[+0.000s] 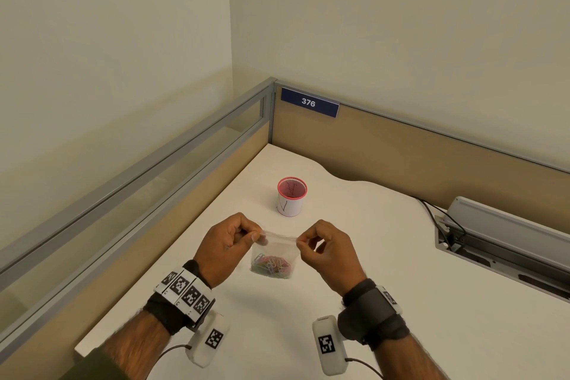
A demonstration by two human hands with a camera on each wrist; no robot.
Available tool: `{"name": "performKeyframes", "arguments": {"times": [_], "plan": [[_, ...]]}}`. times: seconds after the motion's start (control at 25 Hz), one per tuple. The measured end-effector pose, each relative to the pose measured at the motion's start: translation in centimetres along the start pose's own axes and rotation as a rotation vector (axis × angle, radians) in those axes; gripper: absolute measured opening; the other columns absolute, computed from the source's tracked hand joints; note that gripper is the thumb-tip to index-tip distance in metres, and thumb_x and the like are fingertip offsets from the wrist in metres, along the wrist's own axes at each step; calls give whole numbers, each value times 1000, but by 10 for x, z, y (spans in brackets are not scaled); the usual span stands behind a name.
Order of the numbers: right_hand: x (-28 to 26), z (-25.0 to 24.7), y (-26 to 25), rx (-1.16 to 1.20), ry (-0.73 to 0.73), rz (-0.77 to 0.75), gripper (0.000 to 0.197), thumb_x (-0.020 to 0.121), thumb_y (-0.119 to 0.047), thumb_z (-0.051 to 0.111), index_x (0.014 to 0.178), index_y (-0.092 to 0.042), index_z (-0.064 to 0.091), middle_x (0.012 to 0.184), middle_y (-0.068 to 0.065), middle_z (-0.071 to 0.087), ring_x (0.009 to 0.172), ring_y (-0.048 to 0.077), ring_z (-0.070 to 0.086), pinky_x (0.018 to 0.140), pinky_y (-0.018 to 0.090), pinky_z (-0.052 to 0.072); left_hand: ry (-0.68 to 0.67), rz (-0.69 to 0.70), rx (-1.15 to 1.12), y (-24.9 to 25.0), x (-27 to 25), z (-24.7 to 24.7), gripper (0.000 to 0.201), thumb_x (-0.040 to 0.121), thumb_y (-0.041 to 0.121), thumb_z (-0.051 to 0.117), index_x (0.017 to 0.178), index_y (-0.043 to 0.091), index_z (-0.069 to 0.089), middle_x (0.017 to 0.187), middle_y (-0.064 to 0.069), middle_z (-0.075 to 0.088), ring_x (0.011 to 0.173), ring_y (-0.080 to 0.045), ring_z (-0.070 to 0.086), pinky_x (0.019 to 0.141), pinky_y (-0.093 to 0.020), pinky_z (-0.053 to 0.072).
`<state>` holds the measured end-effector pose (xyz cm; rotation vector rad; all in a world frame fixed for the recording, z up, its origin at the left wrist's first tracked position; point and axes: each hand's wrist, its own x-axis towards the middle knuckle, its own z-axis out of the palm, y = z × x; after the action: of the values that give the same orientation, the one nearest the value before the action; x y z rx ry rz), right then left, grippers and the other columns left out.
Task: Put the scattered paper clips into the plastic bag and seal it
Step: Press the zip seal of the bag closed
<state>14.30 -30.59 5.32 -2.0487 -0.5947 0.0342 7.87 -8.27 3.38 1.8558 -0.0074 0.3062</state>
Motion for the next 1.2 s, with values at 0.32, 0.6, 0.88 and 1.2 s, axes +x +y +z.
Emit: {"name": "performKeyframes", "arguments": {"times": [0.32, 0.6, 0.88, 1.2], "plan": [[0, -8, 3, 284, 30, 171, 10, 85, -8, 65, 92, -15, 66, 91, 0, 69, 77, 24, 65, 53, 26, 53, 40, -44, -74, -6, 2, -4, 5, 95, 2, 58, 93, 3, 63, 90, -7, 77, 95, -18, 72, 91, -34, 54], [1, 8, 0, 229, -70, 173, 7, 88, -10, 65, 93, -8, 68, 80, 6, 70, 59, 7, 63, 54, 22, 54, 49, -28, -115, -7, 3, -5, 14, 87, 23, 63, 90, 9, 65, 91, -8, 77, 96, -21, 72, 92, -41, 54], [5, 9, -7, 428, 13, 165, 6, 86, 2, 63, 87, 0, 68, 76, 14, 69, 61, 16, 64, 56, 25, 53, 87, -26, -160, -11, 1, -8, 16, 79, 39, 67, 86, 25, 69, 94, -9, 75, 96, -25, 71, 91, -43, 55], [7, 15, -3, 323, 4, 128, 7, 82, -4, 65, 80, -11, 68, 84, 5, 69, 80, 26, 65, 64, 25, 54, -10, 35, 88, -7, -4, 1, 39, 79, 14, 81, 111, 29, 65, 100, 13, 72, 104, -9, 66, 91, -19, 52]]}}
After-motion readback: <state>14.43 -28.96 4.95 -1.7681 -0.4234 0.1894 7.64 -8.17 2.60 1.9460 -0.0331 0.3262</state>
